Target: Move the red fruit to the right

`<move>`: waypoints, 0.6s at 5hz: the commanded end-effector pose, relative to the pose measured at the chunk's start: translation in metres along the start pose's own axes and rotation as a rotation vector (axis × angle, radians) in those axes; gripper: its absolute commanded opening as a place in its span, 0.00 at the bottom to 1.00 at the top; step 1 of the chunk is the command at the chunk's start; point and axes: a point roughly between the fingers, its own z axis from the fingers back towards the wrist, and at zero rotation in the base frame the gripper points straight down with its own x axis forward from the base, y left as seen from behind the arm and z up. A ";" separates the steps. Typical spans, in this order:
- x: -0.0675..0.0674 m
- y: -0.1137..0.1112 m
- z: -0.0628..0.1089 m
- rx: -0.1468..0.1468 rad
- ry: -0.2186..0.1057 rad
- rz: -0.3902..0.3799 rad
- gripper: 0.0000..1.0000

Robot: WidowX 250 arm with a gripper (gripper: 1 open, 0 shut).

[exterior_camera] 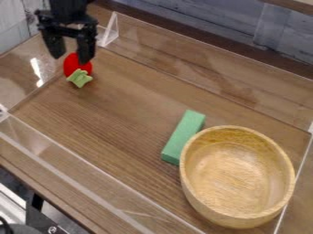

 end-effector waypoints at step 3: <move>0.034 -0.002 -0.003 0.026 -0.073 0.020 1.00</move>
